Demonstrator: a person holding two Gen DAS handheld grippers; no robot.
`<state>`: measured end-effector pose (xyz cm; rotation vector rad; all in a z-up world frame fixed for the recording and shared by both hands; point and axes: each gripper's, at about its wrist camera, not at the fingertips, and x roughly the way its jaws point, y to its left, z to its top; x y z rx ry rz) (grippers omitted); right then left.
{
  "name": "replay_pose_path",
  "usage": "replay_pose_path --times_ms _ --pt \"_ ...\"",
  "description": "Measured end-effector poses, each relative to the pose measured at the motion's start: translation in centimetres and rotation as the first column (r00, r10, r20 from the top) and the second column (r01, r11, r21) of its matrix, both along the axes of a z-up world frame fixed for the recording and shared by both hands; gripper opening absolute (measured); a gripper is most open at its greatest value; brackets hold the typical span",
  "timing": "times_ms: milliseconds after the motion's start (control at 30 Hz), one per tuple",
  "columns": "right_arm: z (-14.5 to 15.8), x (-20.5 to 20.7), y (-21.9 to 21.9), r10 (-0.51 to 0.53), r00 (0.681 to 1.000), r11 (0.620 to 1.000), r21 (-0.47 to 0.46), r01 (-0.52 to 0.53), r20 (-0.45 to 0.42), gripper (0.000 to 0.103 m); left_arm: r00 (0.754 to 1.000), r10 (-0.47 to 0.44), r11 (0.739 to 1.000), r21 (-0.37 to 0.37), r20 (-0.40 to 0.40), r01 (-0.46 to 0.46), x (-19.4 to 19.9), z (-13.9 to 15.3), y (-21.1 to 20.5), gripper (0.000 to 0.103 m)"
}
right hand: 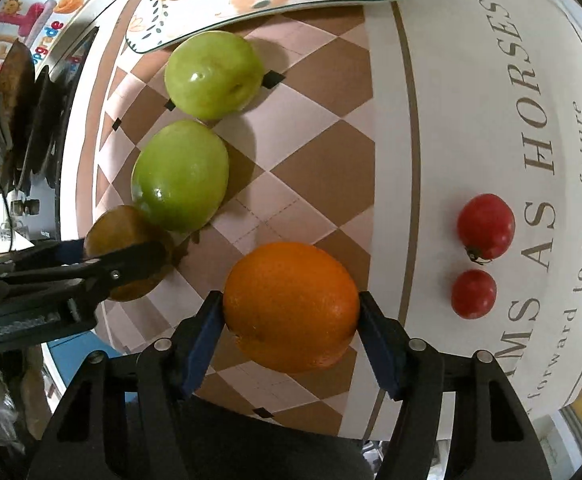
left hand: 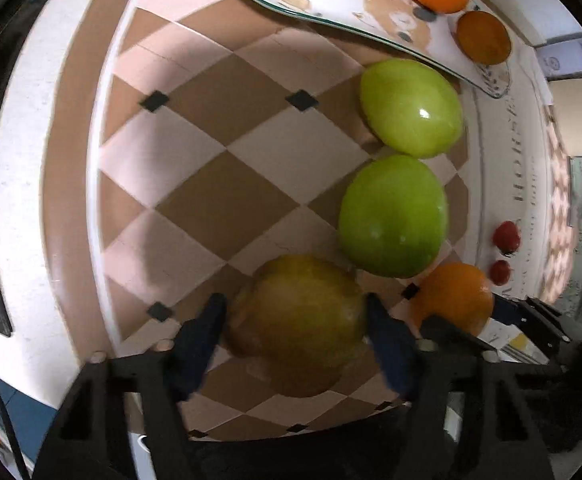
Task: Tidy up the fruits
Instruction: 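Grasp a brown fruit with the left tool while the right tool grasps an orange, then place the brown fruit on the plate with the left tool while the right places the orange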
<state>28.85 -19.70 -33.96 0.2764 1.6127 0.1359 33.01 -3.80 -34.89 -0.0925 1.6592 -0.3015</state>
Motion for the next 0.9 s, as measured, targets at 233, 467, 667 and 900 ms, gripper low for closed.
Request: replay_pose_path --times_ms 233,467,667,900 --pt "0.0 0.4 -0.8 -0.051 0.999 0.999 0.015 0.051 -0.018 0.069 0.997 -0.033 0.995 0.1 0.072 0.026 0.0 0.5 0.5 0.064" --pt "0.0 1.3 0.1 -0.014 1.0 1.0 -0.019 0.014 -0.009 0.069 0.996 -0.021 0.995 0.102 0.083 0.013 -0.2 0.4 1.0 0.064" --pt "0.2 1.7 1.1 -0.009 1.0 0.999 -0.034 0.01 0.03 0.068 0.996 -0.02 0.995 0.097 0.084 0.012 1.3 1.7 2.2 0.064" --pt "4.5 3.7 -0.9 -0.076 0.988 0.997 0.005 0.076 0.136 0.068 0.985 0.017 1.0 0.014 0.172 -0.019 3.7 7.5 2.5 0.064"
